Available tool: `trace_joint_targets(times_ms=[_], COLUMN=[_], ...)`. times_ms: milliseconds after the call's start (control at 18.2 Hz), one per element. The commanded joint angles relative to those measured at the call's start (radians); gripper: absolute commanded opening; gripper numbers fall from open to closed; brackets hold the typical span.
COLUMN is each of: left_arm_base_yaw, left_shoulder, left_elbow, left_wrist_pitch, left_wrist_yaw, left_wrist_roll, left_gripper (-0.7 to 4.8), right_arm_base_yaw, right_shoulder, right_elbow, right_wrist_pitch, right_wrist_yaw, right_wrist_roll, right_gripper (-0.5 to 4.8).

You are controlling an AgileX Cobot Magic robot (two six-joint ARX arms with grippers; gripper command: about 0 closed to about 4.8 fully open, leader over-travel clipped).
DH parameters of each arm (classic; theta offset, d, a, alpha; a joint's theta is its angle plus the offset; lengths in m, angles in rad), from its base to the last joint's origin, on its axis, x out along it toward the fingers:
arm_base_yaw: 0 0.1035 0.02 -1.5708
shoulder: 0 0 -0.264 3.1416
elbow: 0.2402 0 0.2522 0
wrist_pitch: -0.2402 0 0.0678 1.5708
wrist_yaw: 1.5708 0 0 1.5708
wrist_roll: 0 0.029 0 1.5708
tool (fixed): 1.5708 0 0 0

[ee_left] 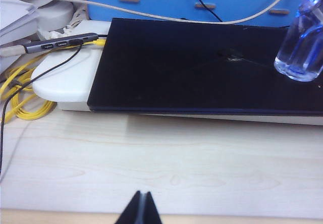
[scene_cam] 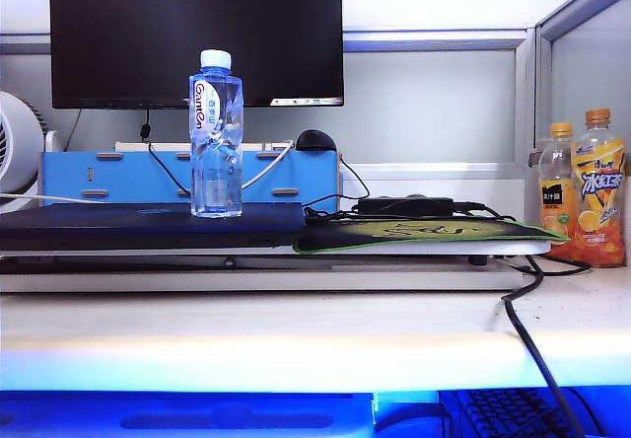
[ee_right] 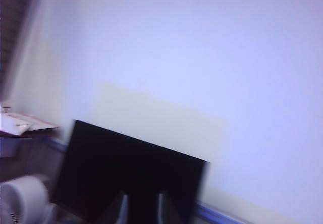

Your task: Pick up the mineral water bottle and place it on the laptop.

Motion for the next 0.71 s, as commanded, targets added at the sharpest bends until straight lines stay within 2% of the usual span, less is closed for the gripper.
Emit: trace_joint_targets(times_ms=[55,165,384,604,714], left_arm_base_yaw=[0.000,0.000,0.000,0.000,0.000], left_shoulder=[-0.002,-0.002,-0.002,-0.002,-0.002], left_elbow=[0.000,0.000,0.000,0.000,0.000], left_wrist_pitch=[-0.002,-0.002,-0.002,-0.002,-0.002], left_wrist_yaw=[0.003,0.003,0.003,0.003,0.003], left_wrist_roll=[0.001,0.002,0.002,0.002,0.001], left_gripper=[-0.02,-0.02,-0.02,-0.02,-0.02], right_arm_base_yaw=[0.000,0.000,0.000,0.000,0.000], right_shoulder=[-0.107,-0.180,-0.293,-0.367,-0.392], right_elbow=[0.002,0.002,0.002,-0.004,-0.047], right_wrist_pitch=[-0.093,-0.145,-0.289,-0.491,-0.514], right_wrist_yaw=[0.098,0.124,0.269,0.339,0.348], right_wrist_roll=[-0.018,-0.018,-0.019,-0.018,-0.018], right_gripper=[0.71,0.71,0.71,0.72,0.72])
